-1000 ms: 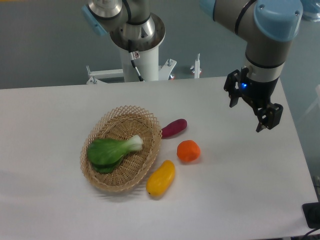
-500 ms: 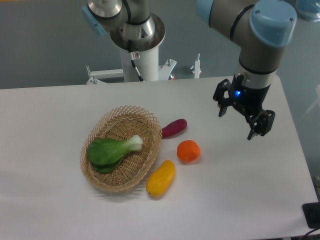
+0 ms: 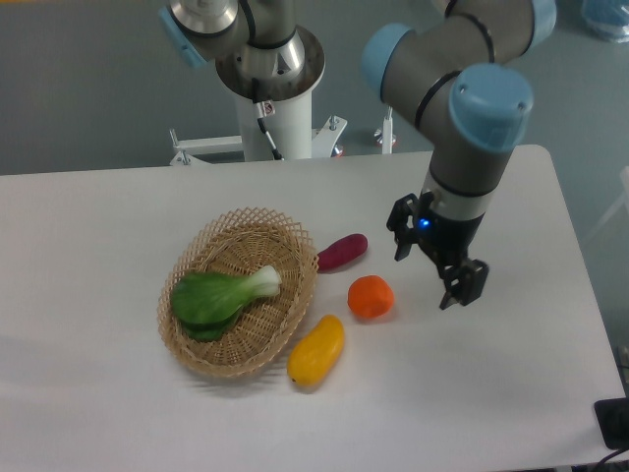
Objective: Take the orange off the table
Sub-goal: 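Move the open gripper toward the orange beside the purple sweet potato, then lower the gripper around the orange and close on it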
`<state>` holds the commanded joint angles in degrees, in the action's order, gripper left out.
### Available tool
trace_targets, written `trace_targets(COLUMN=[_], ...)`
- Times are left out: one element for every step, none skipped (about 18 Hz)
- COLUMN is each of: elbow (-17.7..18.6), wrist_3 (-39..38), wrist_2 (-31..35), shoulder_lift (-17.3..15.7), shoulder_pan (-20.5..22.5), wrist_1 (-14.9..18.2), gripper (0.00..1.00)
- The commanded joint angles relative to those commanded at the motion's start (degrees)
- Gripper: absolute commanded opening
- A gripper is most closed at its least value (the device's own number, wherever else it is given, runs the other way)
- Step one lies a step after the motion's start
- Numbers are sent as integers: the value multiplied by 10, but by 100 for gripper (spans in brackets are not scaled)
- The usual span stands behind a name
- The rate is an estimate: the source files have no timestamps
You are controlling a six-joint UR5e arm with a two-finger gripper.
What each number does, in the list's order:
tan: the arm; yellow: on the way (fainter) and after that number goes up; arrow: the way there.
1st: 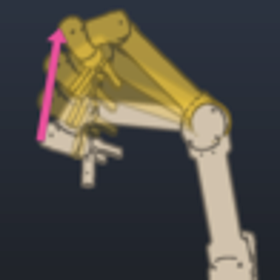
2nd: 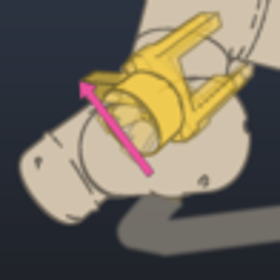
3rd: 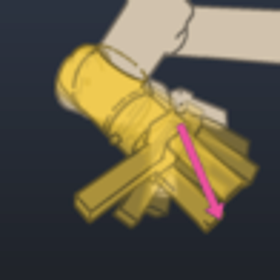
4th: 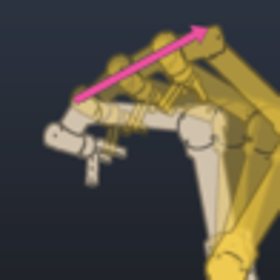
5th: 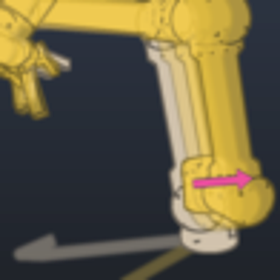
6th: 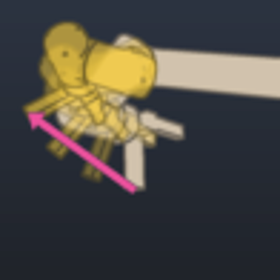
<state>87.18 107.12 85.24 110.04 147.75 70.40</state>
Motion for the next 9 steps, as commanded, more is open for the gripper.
trace_targets(elbow=[9, 18, 25, 44, 73, 100, 114, 129, 133], wrist_3=[7, 16, 22, 23, 23, 22, 22, 22, 23], wrist_2=[11, 16, 18, 32, 53, 56, 57, 58, 58], shoulder_lift=[1, 3, 10, 13, 13, 16, 22, 23, 23], shoulder_pan=[-2, -4, -9, -16, -25, -26, -28, -32, -32], wrist_1=[-2, -8, -16, -33, -70, -119, -145, -169, -172], gripper=[100, 100, 100, 100, 100, 100, 100, 100, 100])
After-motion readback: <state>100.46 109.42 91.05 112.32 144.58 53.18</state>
